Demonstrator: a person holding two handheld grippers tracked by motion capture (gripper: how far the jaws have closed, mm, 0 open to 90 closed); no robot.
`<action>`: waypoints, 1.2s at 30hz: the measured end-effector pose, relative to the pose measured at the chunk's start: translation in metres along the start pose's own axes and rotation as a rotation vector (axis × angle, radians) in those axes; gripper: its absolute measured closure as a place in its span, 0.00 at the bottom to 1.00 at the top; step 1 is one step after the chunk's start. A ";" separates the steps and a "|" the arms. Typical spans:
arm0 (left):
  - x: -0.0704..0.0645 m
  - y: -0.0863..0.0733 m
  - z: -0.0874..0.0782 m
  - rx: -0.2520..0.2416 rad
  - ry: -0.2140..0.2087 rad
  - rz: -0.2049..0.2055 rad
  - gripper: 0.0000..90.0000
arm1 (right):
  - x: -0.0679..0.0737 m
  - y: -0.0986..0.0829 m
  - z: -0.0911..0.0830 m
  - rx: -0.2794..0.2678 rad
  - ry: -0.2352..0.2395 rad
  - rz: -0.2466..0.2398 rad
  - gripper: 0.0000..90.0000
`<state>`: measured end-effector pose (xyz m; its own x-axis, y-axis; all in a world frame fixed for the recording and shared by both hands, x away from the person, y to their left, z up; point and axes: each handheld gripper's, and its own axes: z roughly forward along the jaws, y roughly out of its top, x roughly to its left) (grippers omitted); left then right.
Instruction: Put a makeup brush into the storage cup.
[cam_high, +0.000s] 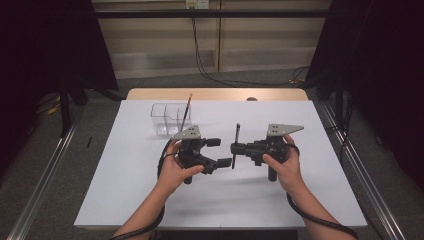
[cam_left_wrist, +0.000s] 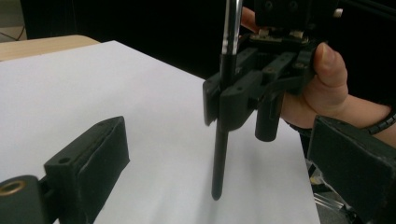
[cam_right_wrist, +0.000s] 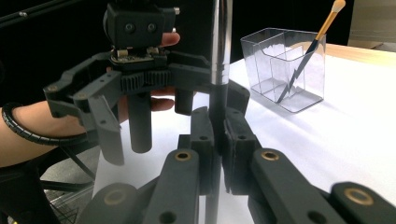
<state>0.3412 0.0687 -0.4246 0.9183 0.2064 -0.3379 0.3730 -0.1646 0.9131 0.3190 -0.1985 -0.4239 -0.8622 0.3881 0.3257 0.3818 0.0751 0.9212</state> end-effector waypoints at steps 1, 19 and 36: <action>0.000 0.001 0.000 -0.003 -0.002 -0.002 0.05 | 0.000 0.000 0.000 0.000 0.000 -0.001 0.94; -0.003 0.025 0.006 -0.044 -0.008 0.016 0.10 | 0.003 -0.001 0.005 0.015 0.000 -0.021 0.94; 0.001 0.025 0.006 -0.057 -0.048 -0.005 0.68 | 0.006 -0.001 0.007 0.032 -0.002 -0.039 0.94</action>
<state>0.3522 0.0585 -0.4034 0.9221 0.1609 -0.3519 0.3708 -0.1078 0.9224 0.3159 -0.1896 -0.4249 -0.8760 0.3858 0.2893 0.3582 0.1191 0.9260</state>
